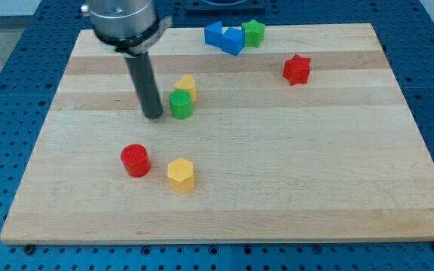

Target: Move the green circle below the blue cube

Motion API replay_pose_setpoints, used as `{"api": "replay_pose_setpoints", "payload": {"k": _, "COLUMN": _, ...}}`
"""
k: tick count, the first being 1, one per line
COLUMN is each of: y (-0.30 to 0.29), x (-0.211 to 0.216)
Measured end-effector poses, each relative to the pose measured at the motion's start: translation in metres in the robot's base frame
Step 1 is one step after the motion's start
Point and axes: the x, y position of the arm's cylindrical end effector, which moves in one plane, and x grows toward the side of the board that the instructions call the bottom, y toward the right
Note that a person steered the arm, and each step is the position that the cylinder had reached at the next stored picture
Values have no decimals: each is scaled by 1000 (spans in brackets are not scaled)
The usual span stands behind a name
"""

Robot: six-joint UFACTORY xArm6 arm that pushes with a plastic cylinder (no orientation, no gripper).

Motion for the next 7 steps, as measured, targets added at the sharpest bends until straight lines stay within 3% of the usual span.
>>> {"api": "replay_pose_setpoints", "payload": {"k": 1, "y": 63, "x": 3}}
{"api": "replay_pose_setpoints", "payload": {"k": 2, "y": 63, "x": 18}}
{"api": "replay_pose_setpoints", "payload": {"k": 3, "y": 102, "x": 35}}
{"api": "replay_pose_setpoints", "payload": {"k": 6, "y": 91, "x": -16}}
{"api": "replay_pose_setpoints", "payload": {"k": 7, "y": 73, "x": -16}}
